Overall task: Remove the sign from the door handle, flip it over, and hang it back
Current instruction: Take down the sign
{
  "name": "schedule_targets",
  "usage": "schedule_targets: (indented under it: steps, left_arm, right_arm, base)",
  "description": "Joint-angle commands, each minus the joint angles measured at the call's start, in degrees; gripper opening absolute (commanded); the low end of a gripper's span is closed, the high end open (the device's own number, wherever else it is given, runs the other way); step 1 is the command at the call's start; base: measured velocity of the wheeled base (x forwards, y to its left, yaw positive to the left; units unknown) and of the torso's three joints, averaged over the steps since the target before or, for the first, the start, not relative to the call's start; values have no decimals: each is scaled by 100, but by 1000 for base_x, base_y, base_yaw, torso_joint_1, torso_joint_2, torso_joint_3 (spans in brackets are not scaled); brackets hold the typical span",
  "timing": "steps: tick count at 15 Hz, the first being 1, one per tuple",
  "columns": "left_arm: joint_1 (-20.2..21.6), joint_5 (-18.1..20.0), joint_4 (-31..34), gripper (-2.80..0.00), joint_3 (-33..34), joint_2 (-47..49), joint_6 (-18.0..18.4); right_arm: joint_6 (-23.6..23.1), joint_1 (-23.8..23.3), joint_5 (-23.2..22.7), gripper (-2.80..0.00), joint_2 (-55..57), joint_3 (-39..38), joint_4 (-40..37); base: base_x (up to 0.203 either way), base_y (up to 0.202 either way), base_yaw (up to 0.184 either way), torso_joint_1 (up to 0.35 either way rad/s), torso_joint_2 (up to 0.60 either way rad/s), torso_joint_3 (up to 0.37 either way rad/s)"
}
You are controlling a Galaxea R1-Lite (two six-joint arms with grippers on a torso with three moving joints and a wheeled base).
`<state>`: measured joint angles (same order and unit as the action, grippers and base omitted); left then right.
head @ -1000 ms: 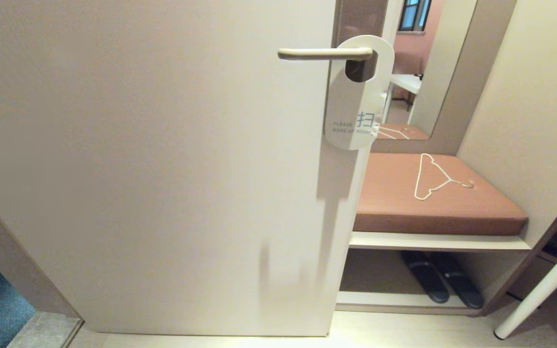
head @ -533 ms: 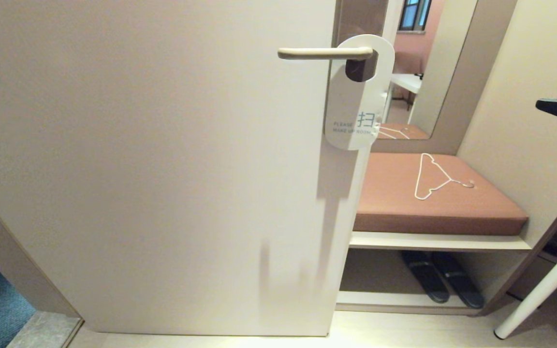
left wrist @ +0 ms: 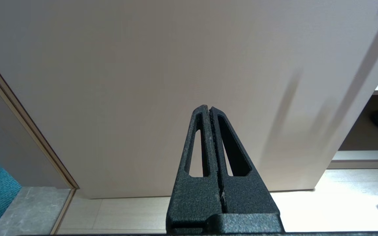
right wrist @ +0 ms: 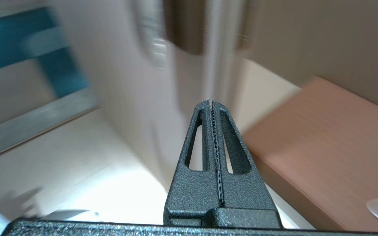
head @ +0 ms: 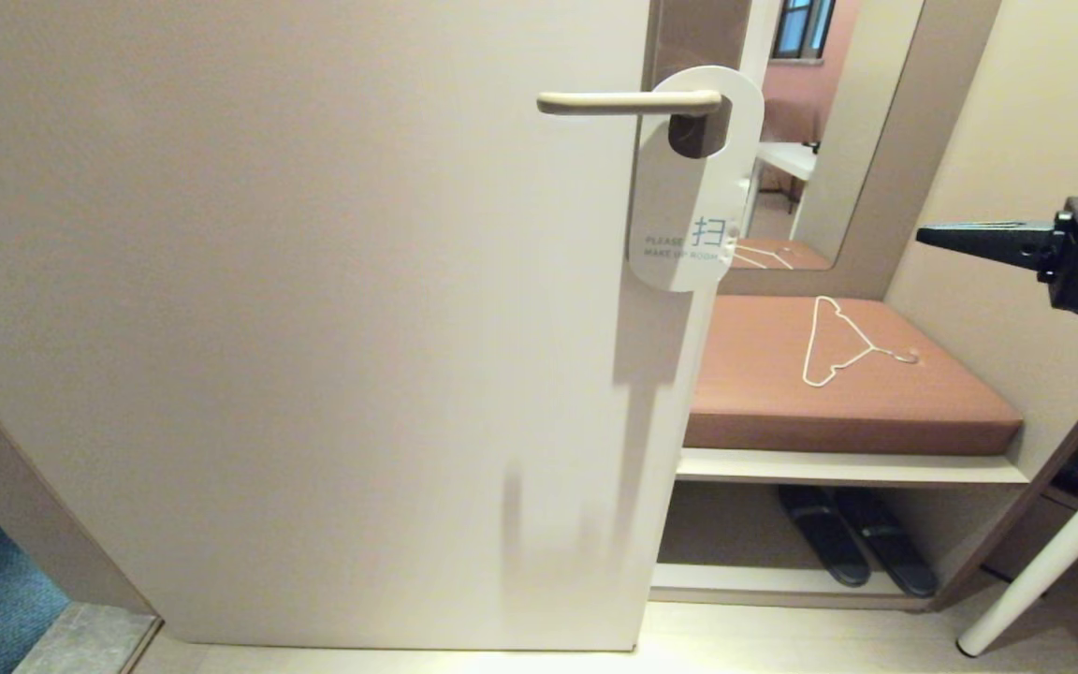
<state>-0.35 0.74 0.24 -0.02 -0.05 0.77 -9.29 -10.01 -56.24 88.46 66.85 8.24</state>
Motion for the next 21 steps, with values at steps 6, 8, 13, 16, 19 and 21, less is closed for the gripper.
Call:
schedule_targets:
  steps: [6, 8, 13, 16, 19, 21]
  left_arm:
    - [0, 4, -2, -280, -4, 5, 2]
    - [0, -4, 2, -280, 2, 5, 2]
    - [0, 5, 2, -280, -3, 5, 2]
    - [0, 5, 2, -280, 2, 5, 2]
    - [0, -3, 2, -280, 2, 5, 2]
    - [0, -3, 2, -280, 2, 5, 2]
  right_arm:
    - [-320, 693, -878, -280, 712, 333, 2]
    - [-469, 864, -911, -280, 890, 426, 2]
    - [-542, 948, -955, -280, 1495, 1161, 4]
    - [-575, 949, -973, -280, 1726, 1552, 30]
    - [-698, 1036, -1053, -280, 1849, 1511, 739]
    - [-715, 1109, -1056, -280, 1868, 1460, 906]
  base:
    - [0, 0, 0, 0, 0, 0]
    - [0, 0, 0, 0, 0, 0]
    - [0, 0, 0, 0, 0, 0]
    - [0, 0, 0, 0, 0, 0]
    - [0, 0, 0, 0, 0, 0]
    - [0, 0, 0, 0, 0, 0]
